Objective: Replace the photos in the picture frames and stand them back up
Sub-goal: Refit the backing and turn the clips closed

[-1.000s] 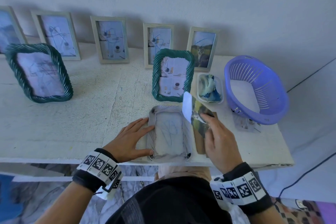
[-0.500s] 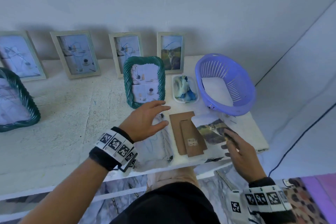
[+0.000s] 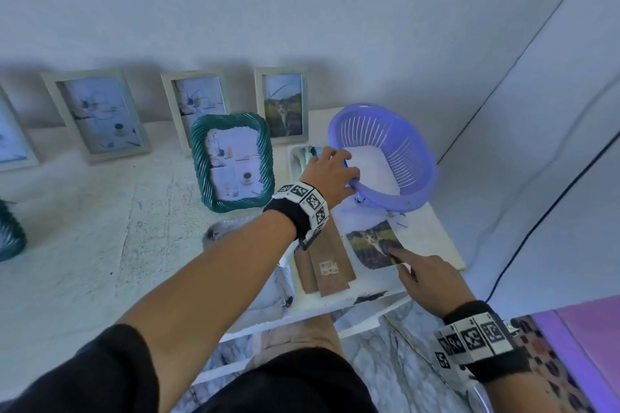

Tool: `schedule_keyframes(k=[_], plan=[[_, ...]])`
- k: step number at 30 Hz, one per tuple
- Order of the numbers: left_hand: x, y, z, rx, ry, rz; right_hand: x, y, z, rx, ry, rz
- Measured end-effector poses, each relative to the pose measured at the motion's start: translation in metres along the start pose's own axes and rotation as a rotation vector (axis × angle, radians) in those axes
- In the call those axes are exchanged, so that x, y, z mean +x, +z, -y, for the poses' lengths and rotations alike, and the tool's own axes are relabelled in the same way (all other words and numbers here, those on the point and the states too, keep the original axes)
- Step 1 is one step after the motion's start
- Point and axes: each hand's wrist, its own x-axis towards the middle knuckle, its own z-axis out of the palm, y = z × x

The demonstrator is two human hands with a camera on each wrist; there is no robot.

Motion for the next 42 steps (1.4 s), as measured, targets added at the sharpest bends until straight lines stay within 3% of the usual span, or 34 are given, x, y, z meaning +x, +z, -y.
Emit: schedule_keyframes(k=[5,11,18,24,28,30,33,37,42], plan=[[0.001,-0.01,0.011,-0.162,0.03,-0.085,0.032,-0.007,-0.003,-0.079,0.018,-0.02],[-0.005,-0.003,0.014,-0.088,0.061,-0.053,0.081,-0.01,-0.006,-0.137,0.08,-0.059],[-0.012,0.008,0.015,-0.143,0.048,-0.042,0.066,-0.011,-0.009,-0.137,0.148,-0.004],[-0.027,0.016,0.018,-0.329,-0.011,-0.095,0.044,-0.078,-0.005,-0.054,0.244,-0.262],[-0.033,0.019,0.019,-0.38,-0.043,-0.066,0.076,-0.134,0.016,-0.09,0.126,-0.383],[-0.034,0.021,0.018,-0.367,-0.038,-0.037,0.111,-0.148,0.03,-0.11,0.035,-0.311],[-0.035,0.022,0.018,-0.354,-0.038,-0.006,0.175,-0.149,0.048,-0.233,-0.053,-0.089],[-0.036,0.018,0.02,-0.336,-0.022,0.027,0.242,-0.12,0.056,-0.44,-0.038,0.158],[-0.036,0.012,0.02,-0.329,-0.014,0.064,0.311,-0.069,0.019,-0.634,-0.017,0.343]])
